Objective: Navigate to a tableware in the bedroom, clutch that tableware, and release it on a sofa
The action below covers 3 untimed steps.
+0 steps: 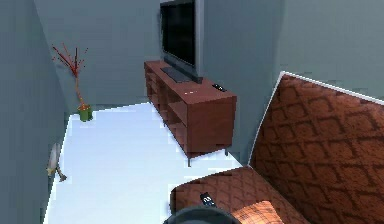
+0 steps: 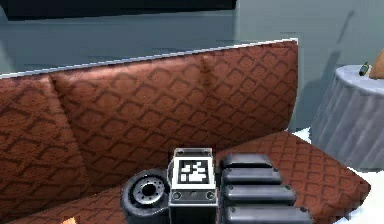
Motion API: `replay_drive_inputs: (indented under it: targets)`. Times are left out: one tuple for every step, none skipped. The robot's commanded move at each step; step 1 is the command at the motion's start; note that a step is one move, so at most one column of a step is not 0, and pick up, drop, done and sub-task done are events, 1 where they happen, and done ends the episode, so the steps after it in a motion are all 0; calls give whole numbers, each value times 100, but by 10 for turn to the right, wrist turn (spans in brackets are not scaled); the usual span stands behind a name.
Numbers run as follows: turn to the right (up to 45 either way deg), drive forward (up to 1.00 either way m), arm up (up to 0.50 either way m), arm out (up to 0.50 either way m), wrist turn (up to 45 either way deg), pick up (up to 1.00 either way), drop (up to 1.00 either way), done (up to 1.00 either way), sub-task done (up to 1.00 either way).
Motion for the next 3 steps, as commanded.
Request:
replay_drive_inputs:
  targets:
    - [0,0,0,40,0,0,0,0,0]
    - [0,0,0,0,450,0,0,0,0]
    - [0,0,0,0,450,0,0,0,0]
